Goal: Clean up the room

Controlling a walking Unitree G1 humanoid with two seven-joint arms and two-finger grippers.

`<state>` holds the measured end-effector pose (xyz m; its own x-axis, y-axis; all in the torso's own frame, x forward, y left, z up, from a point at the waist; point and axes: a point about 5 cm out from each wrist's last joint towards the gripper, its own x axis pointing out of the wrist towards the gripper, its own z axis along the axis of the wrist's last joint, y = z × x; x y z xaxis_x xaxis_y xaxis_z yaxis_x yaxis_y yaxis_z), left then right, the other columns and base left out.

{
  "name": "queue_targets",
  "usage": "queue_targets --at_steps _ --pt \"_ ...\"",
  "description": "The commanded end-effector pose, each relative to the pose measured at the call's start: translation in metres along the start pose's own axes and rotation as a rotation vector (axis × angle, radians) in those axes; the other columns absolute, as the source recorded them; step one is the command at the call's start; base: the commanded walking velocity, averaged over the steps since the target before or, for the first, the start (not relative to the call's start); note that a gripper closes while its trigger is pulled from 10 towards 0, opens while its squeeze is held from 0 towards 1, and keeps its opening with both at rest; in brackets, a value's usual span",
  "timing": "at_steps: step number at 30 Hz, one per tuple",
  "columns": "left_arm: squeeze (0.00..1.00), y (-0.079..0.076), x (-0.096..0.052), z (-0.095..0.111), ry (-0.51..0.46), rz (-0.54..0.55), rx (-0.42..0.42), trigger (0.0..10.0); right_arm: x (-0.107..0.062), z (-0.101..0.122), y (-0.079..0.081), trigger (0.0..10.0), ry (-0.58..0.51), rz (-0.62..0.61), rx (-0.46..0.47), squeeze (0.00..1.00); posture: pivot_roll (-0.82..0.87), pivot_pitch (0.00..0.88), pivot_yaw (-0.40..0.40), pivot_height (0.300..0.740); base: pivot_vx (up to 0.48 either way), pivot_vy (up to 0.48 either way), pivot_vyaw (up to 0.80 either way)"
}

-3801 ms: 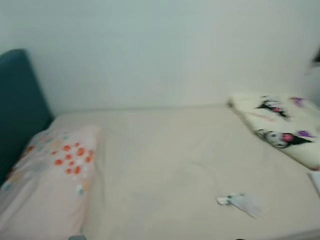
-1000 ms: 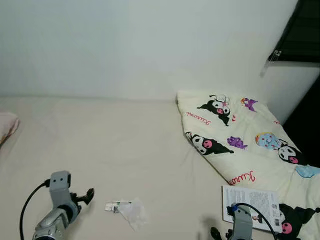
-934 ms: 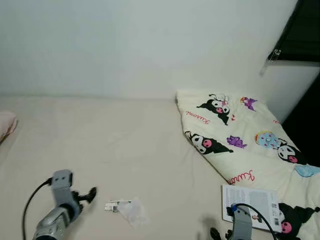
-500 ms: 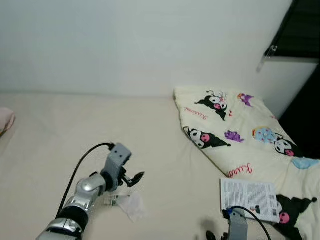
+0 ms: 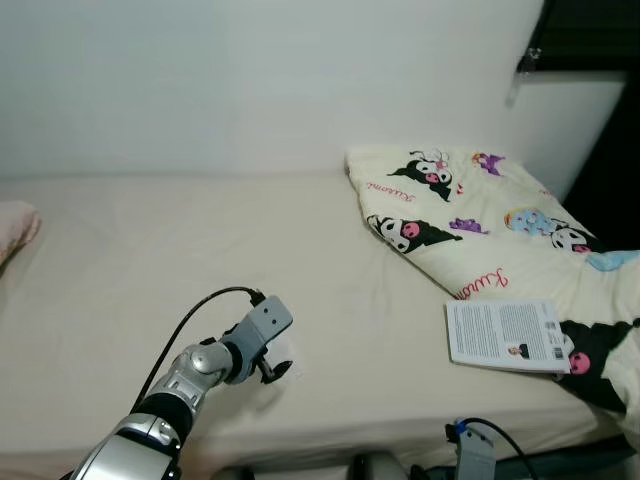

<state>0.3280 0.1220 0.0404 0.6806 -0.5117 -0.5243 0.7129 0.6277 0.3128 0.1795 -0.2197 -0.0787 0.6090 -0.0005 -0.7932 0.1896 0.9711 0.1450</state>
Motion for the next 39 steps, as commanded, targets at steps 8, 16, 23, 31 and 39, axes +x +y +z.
queue_targets --at_steps 8,16,23,31,39 --pt "0.00 0.001 0.006 0.012 0.011 0.014 -0.042 10.0 -0.001 -0.012 0.004 10.0 0.026 0.004 0.009 0.00 -0.07 0.027 -0.001 0.613 0.000 0.000 0.00" --pt "0.00 -0.004 0.010 0.014 0.020 0.003 -0.027 10.0 -0.001 -0.015 0.007 10.0 0.032 0.012 0.003 0.00 -0.07 0.027 0.001 0.613 0.000 0.000 0.00" --pt "0.00 0.002 0.012 0.023 -0.020 0.078 -0.057 10.0 -0.001 -0.013 0.006 10.0 0.029 0.010 -0.005 0.00 -0.08 0.021 0.002 0.613 0.000 0.000 0.00" --pt "0.00 0.033 0.010 0.063 -0.160 0.290 -0.134 10.0 -0.001 -0.015 0.008 10.0 0.032 0.022 -0.023 0.00 -0.08 0.036 0.011 0.613 0.000 0.000 0.00" --pt "0.00 0.053 0.006 0.082 -0.169 0.336 -0.103 10.0 -0.002 -0.021 0.015 10.0 0.020 0.039 -0.015 0.00 -0.11 0.115 0.062 0.593 0.000 0.000 0.00"
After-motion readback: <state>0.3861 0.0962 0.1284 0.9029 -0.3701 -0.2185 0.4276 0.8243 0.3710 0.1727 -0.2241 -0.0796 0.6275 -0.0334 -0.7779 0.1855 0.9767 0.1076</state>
